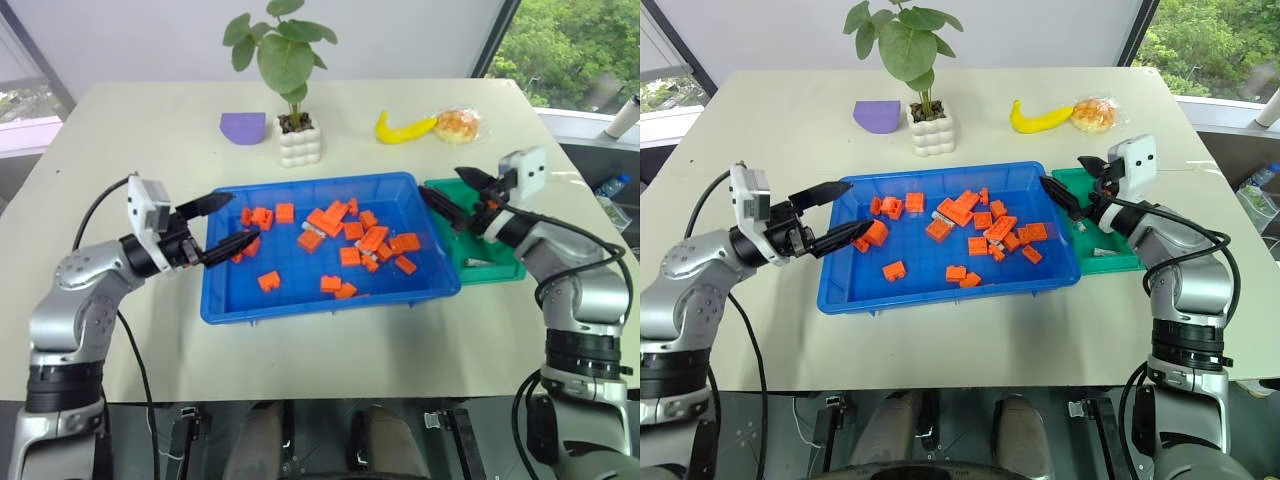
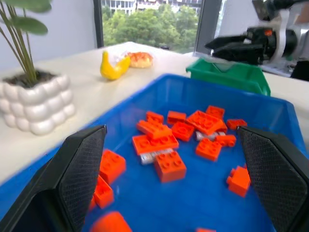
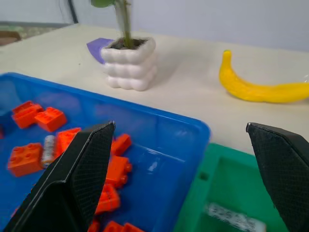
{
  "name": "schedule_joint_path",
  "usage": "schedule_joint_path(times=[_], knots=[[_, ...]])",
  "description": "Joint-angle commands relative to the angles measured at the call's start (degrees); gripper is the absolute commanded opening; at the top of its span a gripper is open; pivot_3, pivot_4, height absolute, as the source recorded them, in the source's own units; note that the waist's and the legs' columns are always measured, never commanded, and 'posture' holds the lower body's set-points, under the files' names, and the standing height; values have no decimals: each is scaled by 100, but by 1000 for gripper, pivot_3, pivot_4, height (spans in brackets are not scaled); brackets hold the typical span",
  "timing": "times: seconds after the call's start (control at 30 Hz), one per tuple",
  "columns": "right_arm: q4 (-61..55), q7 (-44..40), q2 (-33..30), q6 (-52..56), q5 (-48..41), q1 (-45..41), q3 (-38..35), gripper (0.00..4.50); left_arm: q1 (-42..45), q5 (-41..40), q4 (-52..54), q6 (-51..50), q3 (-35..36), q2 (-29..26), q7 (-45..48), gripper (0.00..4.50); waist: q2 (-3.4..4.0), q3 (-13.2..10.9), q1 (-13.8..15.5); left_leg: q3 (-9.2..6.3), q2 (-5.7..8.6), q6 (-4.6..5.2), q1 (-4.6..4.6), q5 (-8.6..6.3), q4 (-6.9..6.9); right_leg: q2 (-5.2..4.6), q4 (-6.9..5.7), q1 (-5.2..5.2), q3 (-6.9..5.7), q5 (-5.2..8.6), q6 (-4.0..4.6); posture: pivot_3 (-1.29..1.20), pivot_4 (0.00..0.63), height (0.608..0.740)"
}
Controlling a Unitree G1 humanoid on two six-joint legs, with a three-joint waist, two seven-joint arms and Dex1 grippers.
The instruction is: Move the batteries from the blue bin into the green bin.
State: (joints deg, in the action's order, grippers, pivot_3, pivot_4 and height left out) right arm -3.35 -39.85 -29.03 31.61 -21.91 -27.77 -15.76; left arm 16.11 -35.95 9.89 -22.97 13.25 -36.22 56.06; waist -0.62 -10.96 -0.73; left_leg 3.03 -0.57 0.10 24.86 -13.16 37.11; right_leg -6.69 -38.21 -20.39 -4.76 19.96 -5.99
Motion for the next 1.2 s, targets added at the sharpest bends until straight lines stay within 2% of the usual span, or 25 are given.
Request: schedule_joint_path(times=[0.03, 0.53, 0.97, 1.2], knots=[[-370, -87, 48, -68, -232, 21, 180, 4486, -303, -244, 510, -139, 292, -165, -81, 4500, 0, 0, -7, 0, 0, 0, 0, 0, 0, -1, -2, 0, 0, 0, 0, 0, 150, 739], [-368, -451, 104, -40, -365, -179, 1036, 4486, -1045, -509, 1233, -343, 510, -253, -441, 4500, 1, 0, 9, -1, 0, 1, 0, -1, 2, -3, -1, 1, 0, 0, 0, 0, 150, 739], [-376, -415, 531, -168, -506, -19, 1248, 4486, -1163, -533, 1334, -277, 539, -119, -709, 4500, 1, 1, 9, -2, 0, 1, 0, -1, 2, -3, -1, 1, 1, 0, 0, 0, 150, 739], [-103, -572, 626, -419, -280, -288, 1658, 4486, -1045, -430, 1157, -175, 456, -52, -752, 4500, 1, 1, 3, -2, 0, 1, 0, -1, 2, -1, -1, -1, 1, 0, 0, 0, 150, 739]])
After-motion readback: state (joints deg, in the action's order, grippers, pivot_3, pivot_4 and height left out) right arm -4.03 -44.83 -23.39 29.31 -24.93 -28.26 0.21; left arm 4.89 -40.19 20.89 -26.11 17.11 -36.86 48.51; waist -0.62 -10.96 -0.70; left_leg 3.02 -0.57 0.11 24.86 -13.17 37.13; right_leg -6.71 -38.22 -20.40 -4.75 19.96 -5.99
